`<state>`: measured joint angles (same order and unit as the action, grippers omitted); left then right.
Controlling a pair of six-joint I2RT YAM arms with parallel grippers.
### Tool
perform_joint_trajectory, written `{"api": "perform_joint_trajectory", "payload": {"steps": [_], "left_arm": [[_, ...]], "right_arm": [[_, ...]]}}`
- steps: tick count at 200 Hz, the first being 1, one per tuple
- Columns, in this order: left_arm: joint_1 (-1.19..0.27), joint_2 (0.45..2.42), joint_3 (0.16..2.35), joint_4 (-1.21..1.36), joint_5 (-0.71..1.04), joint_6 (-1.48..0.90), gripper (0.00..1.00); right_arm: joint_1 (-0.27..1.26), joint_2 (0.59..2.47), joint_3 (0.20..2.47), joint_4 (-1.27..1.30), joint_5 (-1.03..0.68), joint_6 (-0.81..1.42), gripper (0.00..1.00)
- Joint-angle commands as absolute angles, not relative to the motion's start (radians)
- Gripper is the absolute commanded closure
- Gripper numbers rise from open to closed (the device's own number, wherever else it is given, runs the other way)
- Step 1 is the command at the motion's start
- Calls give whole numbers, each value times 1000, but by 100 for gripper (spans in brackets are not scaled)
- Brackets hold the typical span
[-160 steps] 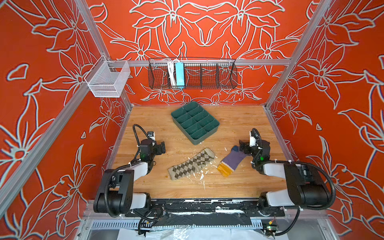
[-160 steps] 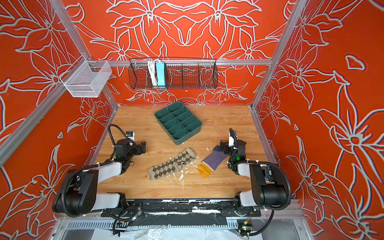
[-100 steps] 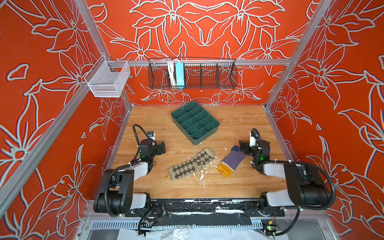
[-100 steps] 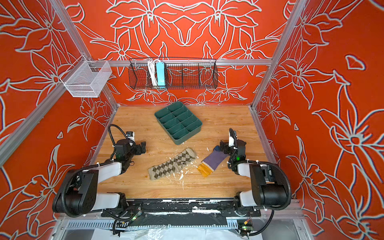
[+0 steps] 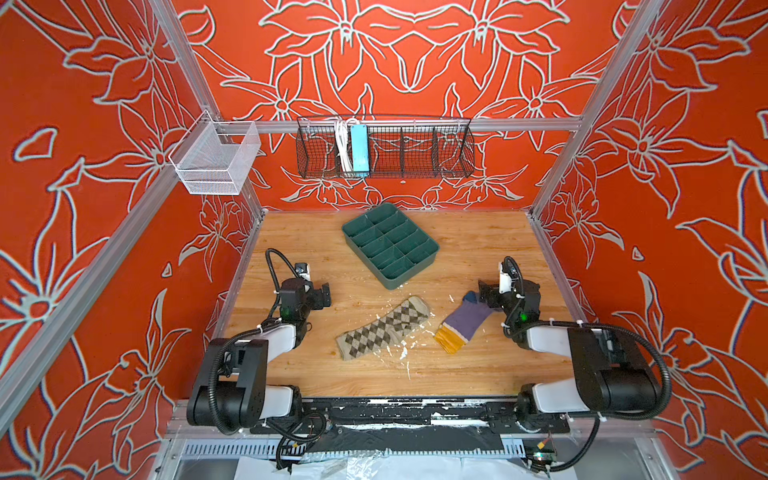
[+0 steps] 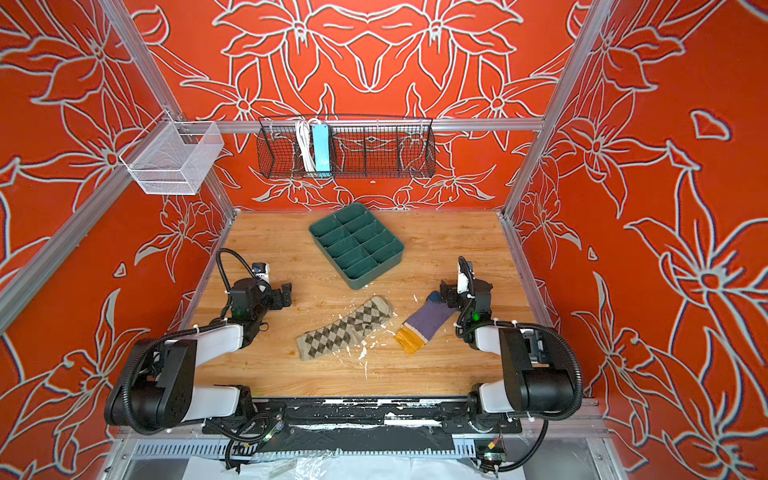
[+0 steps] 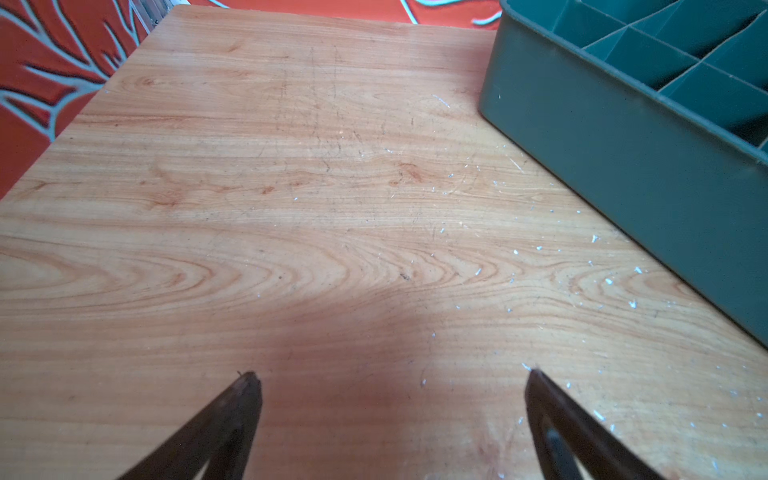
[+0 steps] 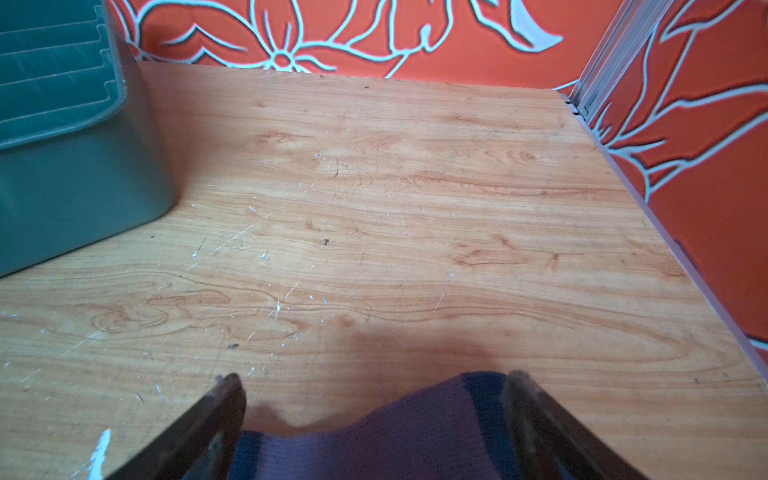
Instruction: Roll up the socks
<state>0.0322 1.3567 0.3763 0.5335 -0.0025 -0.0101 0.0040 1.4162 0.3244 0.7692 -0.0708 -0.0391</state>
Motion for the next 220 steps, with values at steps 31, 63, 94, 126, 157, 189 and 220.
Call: {"api": "perform_joint_trajectory", "payload": {"steps": [31, 63, 94, 126, 157, 189, 220], "left_arm": [[32, 1085, 471, 256, -160, -110, 3], [32, 810, 579, 14, -184, -498, 3], [35, 621, 535, 66, -20, -731, 3], [18, 640, 629, 11, 286, -694, 4], [-234, 752, 800, -196, 266, -471, 4], [-566, 890, 871, -262, 138, -288, 1], [-752, 1065, 910, -301, 90, -280, 2]], "right_arm": [[0, 1094, 373, 456, -48, 20, 2], [0, 834, 520, 41, 96, 546, 2], [-2, 633, 548, -61, -101, 705, 2], [-2, 560, 626, -337, -145, 717, 3], [-2, 681, 751, -632, -176, 654, 2], [-2, 848, 823, -751, -108, 617, 2], [-3, 1035, 851, -758, -83, 615, 2]]}}
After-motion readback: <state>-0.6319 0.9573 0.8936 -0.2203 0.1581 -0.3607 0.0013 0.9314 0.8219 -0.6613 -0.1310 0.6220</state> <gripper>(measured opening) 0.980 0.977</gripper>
